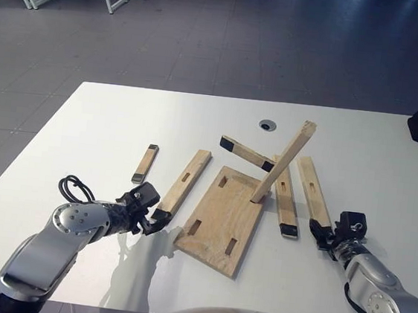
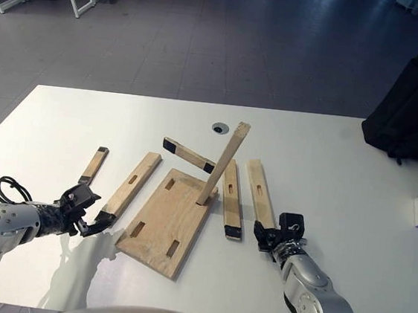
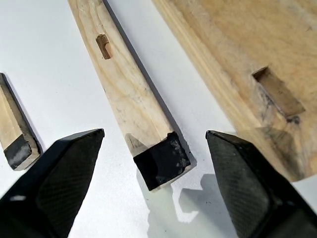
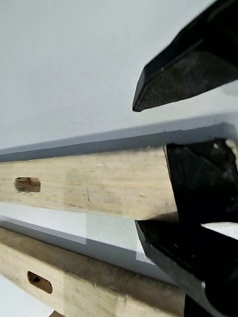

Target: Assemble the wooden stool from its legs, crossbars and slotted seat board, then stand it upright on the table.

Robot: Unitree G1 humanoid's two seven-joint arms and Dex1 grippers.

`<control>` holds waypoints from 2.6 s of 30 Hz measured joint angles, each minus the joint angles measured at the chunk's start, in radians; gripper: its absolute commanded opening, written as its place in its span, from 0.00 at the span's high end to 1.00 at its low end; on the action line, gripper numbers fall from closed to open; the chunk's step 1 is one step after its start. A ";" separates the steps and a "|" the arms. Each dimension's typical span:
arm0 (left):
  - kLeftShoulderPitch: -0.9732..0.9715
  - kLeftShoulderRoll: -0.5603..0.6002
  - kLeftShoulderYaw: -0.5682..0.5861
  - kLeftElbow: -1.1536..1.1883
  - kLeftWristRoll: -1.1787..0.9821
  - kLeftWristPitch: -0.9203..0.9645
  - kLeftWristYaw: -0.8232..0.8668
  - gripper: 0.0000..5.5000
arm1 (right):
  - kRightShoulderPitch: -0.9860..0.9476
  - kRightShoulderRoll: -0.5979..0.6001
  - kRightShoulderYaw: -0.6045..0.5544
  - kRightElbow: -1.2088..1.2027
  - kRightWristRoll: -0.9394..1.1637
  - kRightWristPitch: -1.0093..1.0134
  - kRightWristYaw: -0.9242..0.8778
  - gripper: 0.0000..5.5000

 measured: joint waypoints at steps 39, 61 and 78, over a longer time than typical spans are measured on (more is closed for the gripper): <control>-0.628 -0.308 0.316 0.326 -1.704 0.179 0.377 0.31 | -0.565 -0.148 0.006 -0.133 1.095 0.196 0.373 0.63; -0.549 -0.109 0.280 0.353 -1.659 0.125 0.266 0.63 | -0.565 -0.251 0.094 -0.100 1.142 0.157 0.351 0.42; -0.235 -0.070 0.218 0.316 -0.761 -0.268 -0.259 0.63 | -0.174 -0.530 0.371 -0.204 0.378 0.013 0.591 0.21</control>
